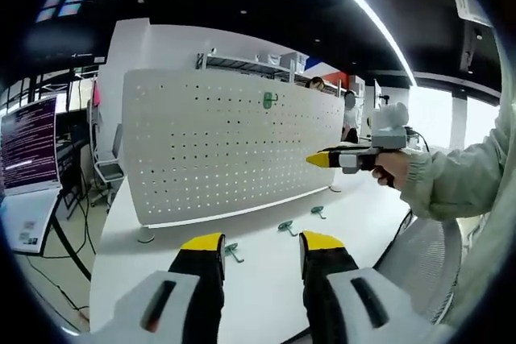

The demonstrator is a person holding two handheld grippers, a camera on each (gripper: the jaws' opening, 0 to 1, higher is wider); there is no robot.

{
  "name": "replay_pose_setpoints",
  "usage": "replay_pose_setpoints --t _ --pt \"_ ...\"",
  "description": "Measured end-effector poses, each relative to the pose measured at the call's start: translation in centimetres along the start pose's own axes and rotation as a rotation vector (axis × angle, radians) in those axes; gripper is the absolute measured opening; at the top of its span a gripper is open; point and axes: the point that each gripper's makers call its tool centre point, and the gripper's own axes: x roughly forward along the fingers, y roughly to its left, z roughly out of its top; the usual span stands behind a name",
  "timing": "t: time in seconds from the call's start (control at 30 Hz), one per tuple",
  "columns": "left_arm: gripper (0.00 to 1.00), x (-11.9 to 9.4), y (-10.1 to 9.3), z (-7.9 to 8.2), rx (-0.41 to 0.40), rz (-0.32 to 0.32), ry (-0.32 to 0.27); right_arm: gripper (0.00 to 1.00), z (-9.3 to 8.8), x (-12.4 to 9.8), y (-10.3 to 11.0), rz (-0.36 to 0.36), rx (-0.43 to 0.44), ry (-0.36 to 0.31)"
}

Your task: Insert the hook assembly into the mounting plate slot until the hook locks in place.

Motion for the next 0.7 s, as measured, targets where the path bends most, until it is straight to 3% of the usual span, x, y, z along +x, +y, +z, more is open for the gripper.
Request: replay_pose_setpoints --t 0.43,0.7 --pt "0.39 0.7 -2.0 0.3 0.002 -0.005 -0.014 0.4 -0.6 -5.4 -0.2 0.052 0.019 0.02" --pt "0.39 2.9 -3.1 0.4 0.003 -0.054 -0.002 0.39 -2.0 -7.7 -0.2 0.088 0.014 0.054"
